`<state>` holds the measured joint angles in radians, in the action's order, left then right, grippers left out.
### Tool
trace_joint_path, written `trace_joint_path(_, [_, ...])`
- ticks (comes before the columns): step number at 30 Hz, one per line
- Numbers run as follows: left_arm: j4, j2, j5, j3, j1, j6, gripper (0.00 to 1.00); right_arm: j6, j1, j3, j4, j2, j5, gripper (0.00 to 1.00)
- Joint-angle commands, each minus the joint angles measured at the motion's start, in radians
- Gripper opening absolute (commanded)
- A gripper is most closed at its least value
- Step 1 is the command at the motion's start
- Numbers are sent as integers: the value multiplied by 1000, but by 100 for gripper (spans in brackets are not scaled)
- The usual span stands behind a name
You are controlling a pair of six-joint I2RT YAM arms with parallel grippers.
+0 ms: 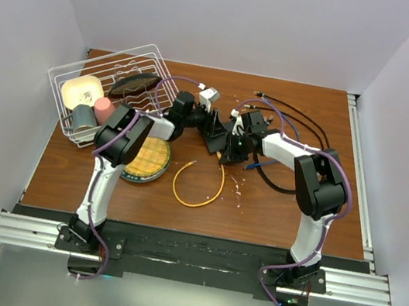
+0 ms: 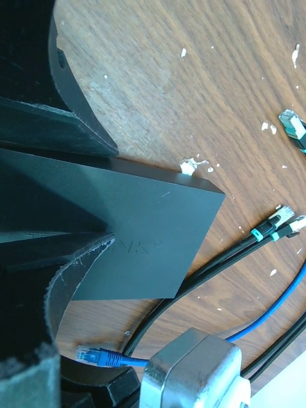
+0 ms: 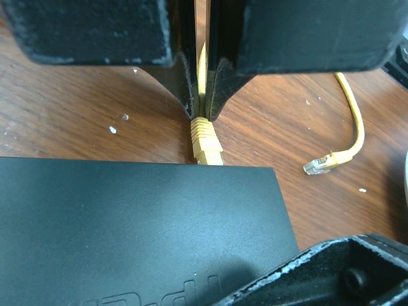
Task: Insert the plug into the switch port
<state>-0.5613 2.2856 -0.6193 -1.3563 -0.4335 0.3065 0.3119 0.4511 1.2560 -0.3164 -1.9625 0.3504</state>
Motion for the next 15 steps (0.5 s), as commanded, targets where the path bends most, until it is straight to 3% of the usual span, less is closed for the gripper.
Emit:
trace_joint_path(1, [83,-60,-192,71,-85,82,48,38,-20,13,312,39,-122,0])
trace_joint_path(8, [81,-75,-200,105,-109,88,45,69,-19,-3,453,77,-137,0])
trace_joint_path(15, [87,-71,-263,97,-139,68,45,4,-17,62,473,42,-103,0])
